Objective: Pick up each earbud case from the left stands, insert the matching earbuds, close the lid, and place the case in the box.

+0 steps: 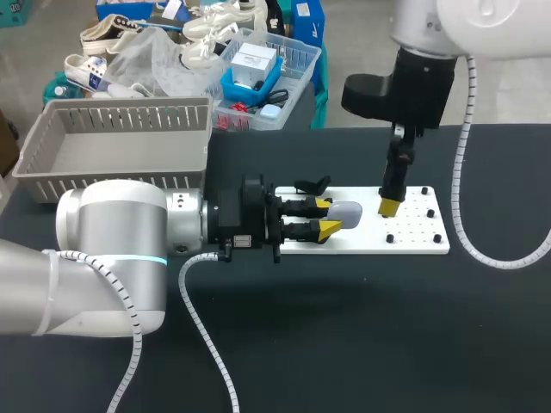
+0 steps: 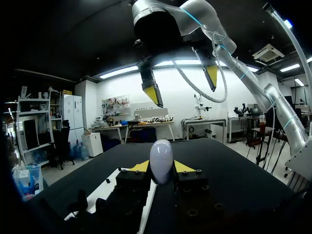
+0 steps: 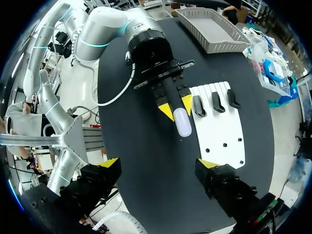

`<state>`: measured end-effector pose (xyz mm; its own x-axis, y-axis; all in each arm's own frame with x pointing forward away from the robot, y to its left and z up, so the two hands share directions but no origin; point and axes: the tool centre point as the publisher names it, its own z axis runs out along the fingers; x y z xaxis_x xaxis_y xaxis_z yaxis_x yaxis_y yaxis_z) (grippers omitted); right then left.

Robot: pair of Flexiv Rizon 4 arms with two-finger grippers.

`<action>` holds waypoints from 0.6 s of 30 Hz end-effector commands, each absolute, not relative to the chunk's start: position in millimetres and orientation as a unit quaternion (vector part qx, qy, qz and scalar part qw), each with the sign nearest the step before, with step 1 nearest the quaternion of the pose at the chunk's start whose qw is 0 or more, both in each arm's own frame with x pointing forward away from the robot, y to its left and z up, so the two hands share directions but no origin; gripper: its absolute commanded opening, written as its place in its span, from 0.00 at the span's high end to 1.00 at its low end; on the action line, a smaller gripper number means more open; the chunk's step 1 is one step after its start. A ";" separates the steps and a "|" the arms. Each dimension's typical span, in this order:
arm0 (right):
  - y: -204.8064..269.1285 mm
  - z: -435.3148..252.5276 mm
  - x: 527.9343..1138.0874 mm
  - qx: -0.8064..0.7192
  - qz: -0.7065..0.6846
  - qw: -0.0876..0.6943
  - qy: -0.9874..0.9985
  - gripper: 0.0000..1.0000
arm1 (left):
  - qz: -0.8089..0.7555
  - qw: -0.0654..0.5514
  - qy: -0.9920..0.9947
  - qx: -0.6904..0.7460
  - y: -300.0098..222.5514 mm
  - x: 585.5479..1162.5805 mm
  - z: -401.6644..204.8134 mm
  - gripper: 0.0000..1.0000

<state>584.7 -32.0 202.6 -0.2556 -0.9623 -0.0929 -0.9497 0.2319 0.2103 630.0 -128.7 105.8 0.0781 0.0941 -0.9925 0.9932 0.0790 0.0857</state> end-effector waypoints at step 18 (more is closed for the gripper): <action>-14.9 192.5 608.5 0.668 -0.049 -0.013 -0.743 0.00 | -0.433 0.519 0.522 0.520 -129.2 629.4 105.4 1.00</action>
<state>610.5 -13.7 195.2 -0.1078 -0.9913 -0.0759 -0.9926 0.1030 0.0645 630.1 -128.6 105.8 0.0781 0.0942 -0.9925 0.9932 0.0790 0.0857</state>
